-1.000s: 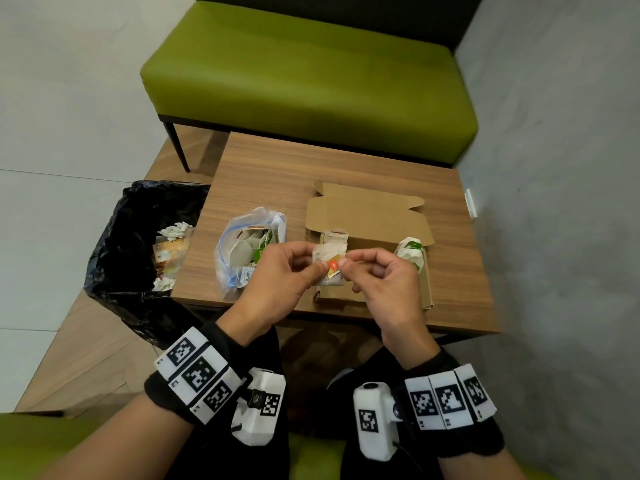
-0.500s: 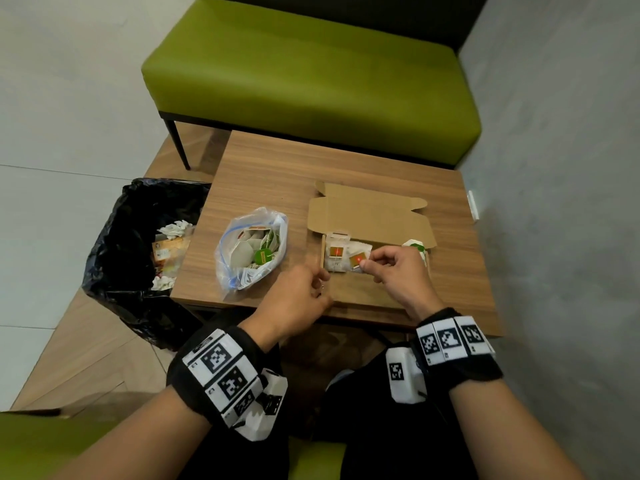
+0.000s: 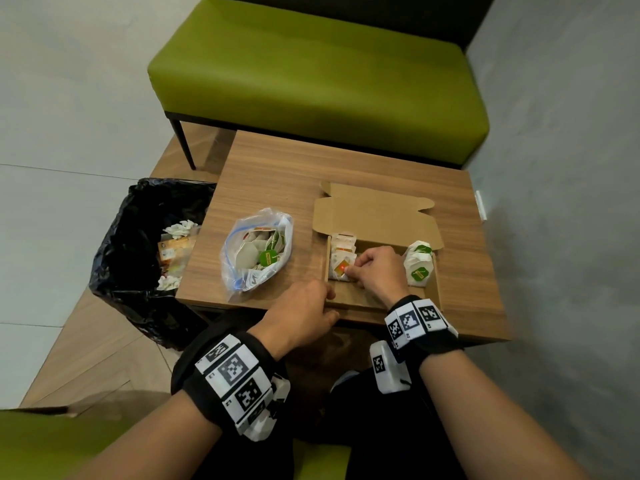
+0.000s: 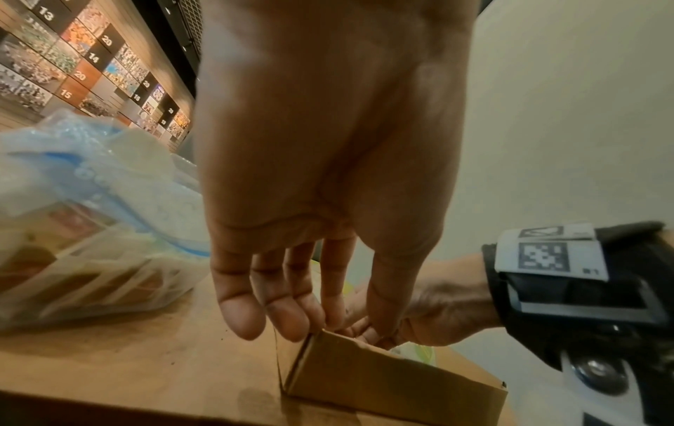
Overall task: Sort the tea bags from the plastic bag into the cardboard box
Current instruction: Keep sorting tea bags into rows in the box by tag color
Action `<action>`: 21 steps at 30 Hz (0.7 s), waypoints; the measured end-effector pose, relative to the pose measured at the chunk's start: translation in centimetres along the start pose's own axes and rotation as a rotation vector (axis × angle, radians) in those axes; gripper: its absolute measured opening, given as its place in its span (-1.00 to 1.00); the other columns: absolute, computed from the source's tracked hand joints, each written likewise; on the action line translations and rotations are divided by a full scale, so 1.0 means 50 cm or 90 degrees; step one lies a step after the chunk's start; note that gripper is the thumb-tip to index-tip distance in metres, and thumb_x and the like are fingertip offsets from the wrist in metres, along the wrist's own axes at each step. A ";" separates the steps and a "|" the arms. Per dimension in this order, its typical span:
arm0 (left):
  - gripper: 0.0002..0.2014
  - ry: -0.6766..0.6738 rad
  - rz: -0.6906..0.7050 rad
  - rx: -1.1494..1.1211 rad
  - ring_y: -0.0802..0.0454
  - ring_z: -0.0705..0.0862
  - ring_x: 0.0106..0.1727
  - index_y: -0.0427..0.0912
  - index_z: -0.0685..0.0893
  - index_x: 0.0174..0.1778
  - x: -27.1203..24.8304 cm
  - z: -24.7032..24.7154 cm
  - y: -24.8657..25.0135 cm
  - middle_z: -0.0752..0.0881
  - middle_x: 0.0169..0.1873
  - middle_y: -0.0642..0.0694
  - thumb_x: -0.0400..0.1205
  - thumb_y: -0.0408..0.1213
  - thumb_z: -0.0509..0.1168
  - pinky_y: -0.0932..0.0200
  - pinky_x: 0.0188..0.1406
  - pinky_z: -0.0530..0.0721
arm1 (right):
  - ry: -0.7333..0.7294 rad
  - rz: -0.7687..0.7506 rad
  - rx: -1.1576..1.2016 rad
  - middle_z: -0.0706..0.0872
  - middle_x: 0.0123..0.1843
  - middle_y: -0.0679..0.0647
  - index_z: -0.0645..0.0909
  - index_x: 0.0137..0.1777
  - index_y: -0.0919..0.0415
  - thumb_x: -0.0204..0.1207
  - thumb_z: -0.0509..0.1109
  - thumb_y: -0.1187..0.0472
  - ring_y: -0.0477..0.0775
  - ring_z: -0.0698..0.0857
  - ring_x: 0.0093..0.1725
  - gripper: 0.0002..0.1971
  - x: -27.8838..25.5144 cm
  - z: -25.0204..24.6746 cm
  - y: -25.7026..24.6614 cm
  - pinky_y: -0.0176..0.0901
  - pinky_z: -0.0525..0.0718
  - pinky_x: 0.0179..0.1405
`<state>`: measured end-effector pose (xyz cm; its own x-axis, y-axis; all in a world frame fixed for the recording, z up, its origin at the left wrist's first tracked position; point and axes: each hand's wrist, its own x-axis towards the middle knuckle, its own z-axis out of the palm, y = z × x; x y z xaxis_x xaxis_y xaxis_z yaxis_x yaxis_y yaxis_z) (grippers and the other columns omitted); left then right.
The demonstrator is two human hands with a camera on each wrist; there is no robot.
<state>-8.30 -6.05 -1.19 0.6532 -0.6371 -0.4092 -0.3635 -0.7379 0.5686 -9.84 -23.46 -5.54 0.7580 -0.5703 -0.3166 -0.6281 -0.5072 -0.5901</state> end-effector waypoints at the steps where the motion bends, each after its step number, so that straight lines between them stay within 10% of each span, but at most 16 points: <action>1: -0.61 -0.001 -0.001 -0.001 -0.02 0.62 0.31 -0.03 0.63 0.38 0.000 -0.001 0.000 0.67 0.28 -0.09 0.62 -0.11 0.40 0.05 0.30 0.62 | -0.001 0.001 0.007 0.81 -0.34 -0.05 0.72 -0.37 0.04 0.34 0.69 0.06 -0.01 0.81 -0.22 -0.79 -0.002 0.003 -0.003 0.09 0.81 -0.05; 13: -0.62 -0.004 0.018 0.014 -0.02 0.63 0.29 -0.04 0.63 0.37 -0.002 -0.005 0.001 0.68 0.25 -0.07 0.63 -0.10 0.38 0.08 0.25 0.61 | -0.001 -0.036 -0.029 0.85 0.08 0.00 0.83 0.09 0.09 0.53 0.54 0.02 0.01 0.74 0.12 -0.78 -0.015 -0.004 0.001 0.10 0.72 0.21; 21: -0.66 0.012 0.058 -0.012 0.07 0.69 0.06 -0.01 0.64 0.33 -0.008 -0.021 -0.010 0.74 0.10 0.01 0.63 -0.10 0.38 0.19 0.09 0.62 | 0.123 -0.085 -0.005 0.78 -0.25 -0.06 0.79 -0.06 0.04 0.56 0.47 0.06 0.01 0.76 -0.16 -0.90 -0.038 -0.020 -0.050 -0.02 0.77 -0.07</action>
<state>-7.71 -5.19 -0.56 0.6303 -0.6974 -0.3412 -0.4104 -0.6723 0.6161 -9.91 -21.76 -2.74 0.7875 -0.6101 -0.0877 -0.5261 -0.5914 -0.6111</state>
